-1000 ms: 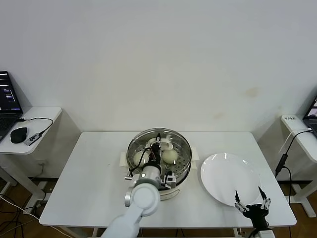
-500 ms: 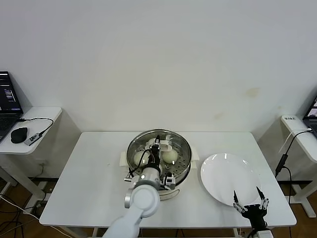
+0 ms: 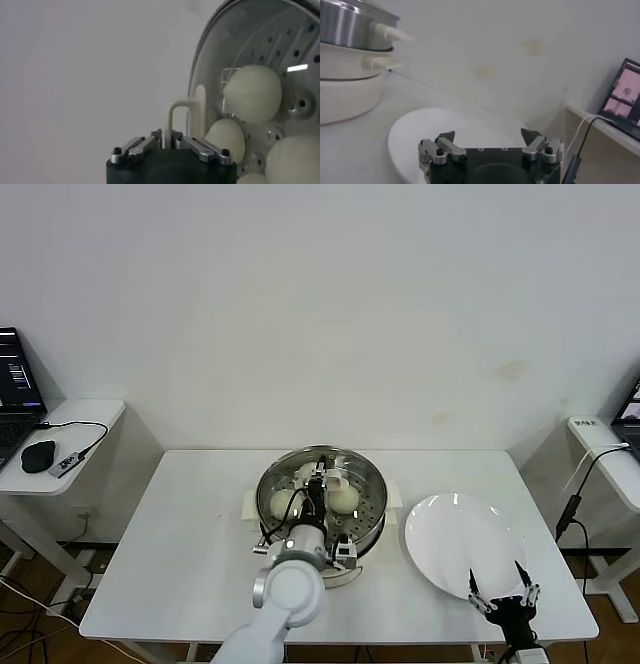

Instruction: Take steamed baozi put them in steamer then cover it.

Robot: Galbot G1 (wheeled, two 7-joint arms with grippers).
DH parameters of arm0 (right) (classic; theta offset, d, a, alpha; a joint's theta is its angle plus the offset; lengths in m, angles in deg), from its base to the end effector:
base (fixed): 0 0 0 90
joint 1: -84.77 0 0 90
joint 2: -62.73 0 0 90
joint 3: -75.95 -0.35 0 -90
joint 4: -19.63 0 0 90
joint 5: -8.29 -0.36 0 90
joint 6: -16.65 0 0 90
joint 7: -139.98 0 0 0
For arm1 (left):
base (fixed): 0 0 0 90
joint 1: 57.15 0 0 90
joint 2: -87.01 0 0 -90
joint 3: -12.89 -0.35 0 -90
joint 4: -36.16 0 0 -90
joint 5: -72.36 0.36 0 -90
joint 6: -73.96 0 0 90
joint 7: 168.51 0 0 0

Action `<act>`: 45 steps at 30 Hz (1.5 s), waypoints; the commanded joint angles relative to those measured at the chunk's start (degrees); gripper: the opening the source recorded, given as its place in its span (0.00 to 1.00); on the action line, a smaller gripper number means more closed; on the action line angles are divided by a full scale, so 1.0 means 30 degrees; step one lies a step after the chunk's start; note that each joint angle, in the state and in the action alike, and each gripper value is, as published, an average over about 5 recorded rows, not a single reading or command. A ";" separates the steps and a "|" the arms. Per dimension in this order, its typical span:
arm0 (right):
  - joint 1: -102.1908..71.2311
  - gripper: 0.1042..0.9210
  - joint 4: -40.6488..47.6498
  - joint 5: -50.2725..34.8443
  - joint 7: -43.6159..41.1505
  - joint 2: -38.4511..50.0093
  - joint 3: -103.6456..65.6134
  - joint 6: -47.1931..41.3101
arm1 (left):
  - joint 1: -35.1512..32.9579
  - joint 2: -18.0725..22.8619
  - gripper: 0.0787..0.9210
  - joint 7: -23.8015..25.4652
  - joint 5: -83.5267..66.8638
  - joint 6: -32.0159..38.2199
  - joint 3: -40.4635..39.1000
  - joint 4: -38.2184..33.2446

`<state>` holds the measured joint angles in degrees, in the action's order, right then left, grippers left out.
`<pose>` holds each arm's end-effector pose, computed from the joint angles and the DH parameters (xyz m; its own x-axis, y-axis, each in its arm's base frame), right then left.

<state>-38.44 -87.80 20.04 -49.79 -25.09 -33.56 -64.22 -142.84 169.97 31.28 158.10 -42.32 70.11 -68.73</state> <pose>0.1407 -0.1238 -0.3761 -0.9832 0.0961 0.1554 0.0301 0.9241 -0.3809 0.3126 -0.1554 -0.2559 -0.9856 0.1462 0.0847 0.0906 0.0341 0.9953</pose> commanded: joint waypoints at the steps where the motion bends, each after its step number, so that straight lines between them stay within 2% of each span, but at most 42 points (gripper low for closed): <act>1: -0.0001 0.88 0.0018 0.0041 -0.0001 -0.0028 0.0049 0.0003 | -0.0698 -0.0371 0.35 -0.0097 -0.0349 0.0010 -0.0006 -0.1751; 9: -0.0045 0.88 0.0001 0.0018 0.0005 -0.0028 -0.0008 -0.0005 | -0.3655 -0.1541 0.61 -0.0878 -0.1261 0.0459 0.0430 -0.5227; 15: -0.0074 0.88 0.0067 -0.0075 -0.0020 0.0037 -0.0059 0.0025 | -0.7681 -0.3715 0.81 -0.2480 -0.6012 0.1230 0.2624 -0.9081; 18: -0.0076 0.88 0.0143 -0.0202 -0.0035 0.0121 -0.0075 0.0052 | -1.0364 -0.5093 0.87 -0.4252 -1.0896 0.1912 0.4535 -1.0568; 21: -0.0140 0.88 0.0186 -0.0508 -0.0057 0.0264 -0.0054 0.0131 | -1.2575 -0.5845 0.88 -0.7107 -1.7970 0.4023 0.7188 -1.1029; 23: -0.0247 0.88 0.0223 -0.0784 -0.0058 0.0438 0.0021 0.0224 | -1.3656 -0.5537 0.88 -0.8878 -2.3157 0.6595 0.9137 -1.0478; 25: -0.0464 0.88 0.0283 -0.1120 -0.0003 0.0859 0.0228 0.0402 | -1.4506 -0.4605 0.88 -1.0189 -2.7722 0.8855 1.0766 -0.9822; 30: -0.1548 0.88 0.0184 -0.2468 0.0257 0.3039 0.1097 0.0872 | -1.6249 -0.3442 0.88 -1.1541 -3.3595 0.9953 1.1976 -0.8999; 34: -0.2292 0.88 -0.0413 -0.3959 0.0251 0.4264 0.1641 0.0780 | -1.6904 -0.2874 0.88 -1.1679 -3.4204 1.0960 1.1799 -0.7875; 40: -0.2999 0.88 -0.1289 -0.7533 -0.0643 0.4953 0.3018 0.0056 | -1.7031 -0.2276 0.88 -1.0974 -3.3169 1.3347 1.2223 -0.5289; 45: -0.2912 0.88 -0.1503 -0.7387 -0.0597 0.4694 0.3613 -0.0089 | -1.7367 -0.1855 0.88 -1.0014 -3.2967 1.3380 1.2518 -0.4215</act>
<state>-44.71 -89.75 6.50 -50.34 -14.55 -27.34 -63.27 -189.09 161.98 1.92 73.87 -10.98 102.41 -88.88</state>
